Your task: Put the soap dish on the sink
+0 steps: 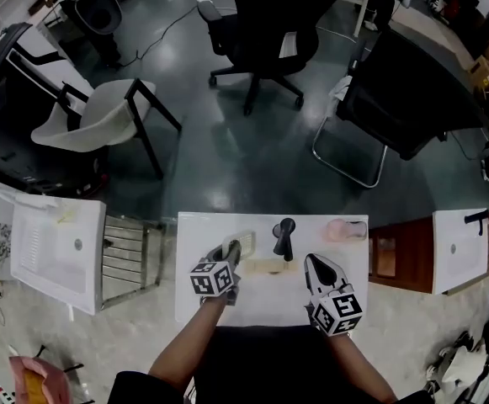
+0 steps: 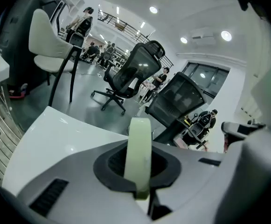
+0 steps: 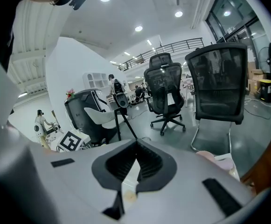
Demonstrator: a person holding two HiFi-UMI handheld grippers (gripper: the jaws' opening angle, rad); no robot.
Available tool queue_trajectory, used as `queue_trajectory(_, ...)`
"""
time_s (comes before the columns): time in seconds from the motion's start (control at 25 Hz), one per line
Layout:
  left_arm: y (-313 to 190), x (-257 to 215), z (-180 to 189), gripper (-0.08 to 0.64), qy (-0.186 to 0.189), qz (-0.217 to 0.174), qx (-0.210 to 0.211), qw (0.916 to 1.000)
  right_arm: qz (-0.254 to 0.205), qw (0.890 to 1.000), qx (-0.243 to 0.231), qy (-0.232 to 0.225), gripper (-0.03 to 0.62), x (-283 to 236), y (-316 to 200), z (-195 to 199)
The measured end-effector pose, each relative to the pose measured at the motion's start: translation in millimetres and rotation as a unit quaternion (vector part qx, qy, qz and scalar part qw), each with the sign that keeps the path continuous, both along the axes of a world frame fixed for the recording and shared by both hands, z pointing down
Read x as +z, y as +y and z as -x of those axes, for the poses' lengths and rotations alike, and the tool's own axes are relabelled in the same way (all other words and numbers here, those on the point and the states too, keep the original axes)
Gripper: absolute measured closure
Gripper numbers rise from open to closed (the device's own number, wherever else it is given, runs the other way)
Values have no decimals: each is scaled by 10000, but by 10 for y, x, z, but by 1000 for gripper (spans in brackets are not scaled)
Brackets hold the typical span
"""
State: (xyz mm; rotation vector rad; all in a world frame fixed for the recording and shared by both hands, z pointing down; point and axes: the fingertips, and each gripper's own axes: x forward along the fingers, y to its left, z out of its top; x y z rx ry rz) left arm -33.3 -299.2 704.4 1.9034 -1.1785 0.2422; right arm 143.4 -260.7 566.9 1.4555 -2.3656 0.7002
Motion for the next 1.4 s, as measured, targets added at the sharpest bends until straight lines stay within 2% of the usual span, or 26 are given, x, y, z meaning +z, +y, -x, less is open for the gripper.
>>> queue_trajectory(0.2, -84, 202, -80, 540, 70, 226, 130, 9996, 65, 9999, 73, 135, 594, 17, -23, -16)
queue_trajectory(0.44, -238, 391, -129, 540, 292, 441, 59, 9986, 205, 9989, 277, 305, 594, 53, 1, -134)
queue_trajectory(0.68, -313, 547, -169, 540, 346, 551, 133, 9978, 363, 9977, 406, 398, 594, 137, 79, -167)
queue_trajectory(0.96, -416, 656, -151, 540, 473, 577, 29, 9972, 426, 9971, 443, 455, 594, 158, 146, -159)
queue_trajectory(1.4, -482, 766, -54, 534, 285, 593, -34, 9978, 477, 9963, 524, 491, 594, 169, 214, -163)
